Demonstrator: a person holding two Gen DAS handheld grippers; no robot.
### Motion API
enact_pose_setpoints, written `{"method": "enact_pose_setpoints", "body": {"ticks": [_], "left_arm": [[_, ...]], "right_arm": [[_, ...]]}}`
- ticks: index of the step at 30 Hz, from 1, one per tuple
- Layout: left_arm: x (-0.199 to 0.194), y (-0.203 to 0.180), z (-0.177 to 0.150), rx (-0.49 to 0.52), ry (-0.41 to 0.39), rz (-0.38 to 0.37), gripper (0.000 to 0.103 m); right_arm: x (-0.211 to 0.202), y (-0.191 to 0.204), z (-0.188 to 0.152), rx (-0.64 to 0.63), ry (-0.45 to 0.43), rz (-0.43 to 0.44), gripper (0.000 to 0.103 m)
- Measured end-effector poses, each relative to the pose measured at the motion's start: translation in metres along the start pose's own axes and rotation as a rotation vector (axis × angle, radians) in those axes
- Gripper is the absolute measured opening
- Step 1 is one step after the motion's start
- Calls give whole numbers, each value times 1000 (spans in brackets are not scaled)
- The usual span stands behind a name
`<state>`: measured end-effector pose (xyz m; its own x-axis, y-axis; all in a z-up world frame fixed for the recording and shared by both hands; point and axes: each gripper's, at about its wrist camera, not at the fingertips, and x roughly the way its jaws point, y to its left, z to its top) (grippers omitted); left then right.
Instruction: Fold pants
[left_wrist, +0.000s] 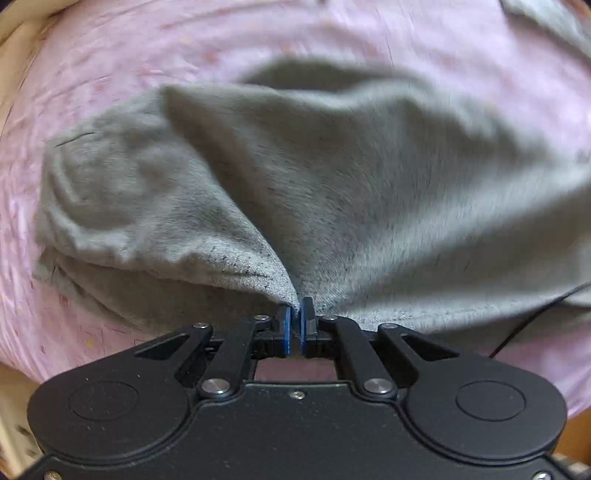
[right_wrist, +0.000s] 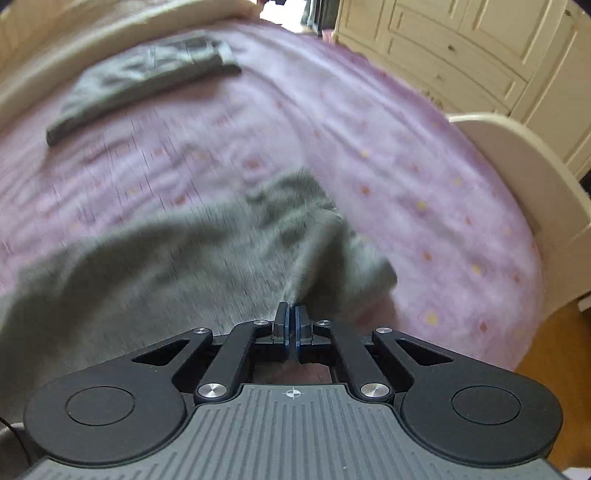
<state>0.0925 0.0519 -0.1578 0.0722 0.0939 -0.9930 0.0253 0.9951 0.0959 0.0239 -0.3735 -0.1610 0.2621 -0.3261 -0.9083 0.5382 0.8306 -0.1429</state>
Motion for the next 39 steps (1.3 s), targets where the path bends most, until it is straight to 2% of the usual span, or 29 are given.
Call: {"method": "enact_pose_setpoints", "body": {"ticks": [3,6,8,11,13,16,19,23,29,32,33,36,38,39], "left_arm": [[6,-10,0,67,-5,31,7],[0,-8,0,69,-24,10,6],[-12,-5,-2,64,-50,-9,6],[-28,-1,-7,80,-92,-26,6],[-25,-1,-13,96,-85,-24,7],[-18,-8,-18,99,-61,-9,7],[-12,-13,-14,103,-68,24,7],[-10,-18,-12,52,-58,55,7],[-5,-19,-6,19,-61,98,7],[-5,-20,-7,5,-65,105,7],[-5,-20,-7,3,-66,106,7],[-19,-18,-11,-26,-96,98,6],[-33,-15,-16,-57,-139,67,7],[-34,-15,-19,-65,-145,55,7]], "right_arm": [[-5,-1,-9,19,-28,6,3],[-18,-3,-7,35,-74,13,3],[-26,-5,-3,0,-110,5,3],[-33,-4,7,-57,-173,-54,0],[-29,-16,10,-22,-166,-84,0],[-13,-38,11,61,-85,-46,0],[-14,-51,8,110,-110,34,4],[-6,-56,8,127,-125,80,20],[3,-61,12,210,-100,154,25],[5,-60,13,196,-97,156,24],[4,-58,14,176,-97,156,5],[-16,-46,20,13,-156,118,5],[-25,-48,23,-35,-191,85,5],[-21,-51,24,-29,-176,66,5]]}}
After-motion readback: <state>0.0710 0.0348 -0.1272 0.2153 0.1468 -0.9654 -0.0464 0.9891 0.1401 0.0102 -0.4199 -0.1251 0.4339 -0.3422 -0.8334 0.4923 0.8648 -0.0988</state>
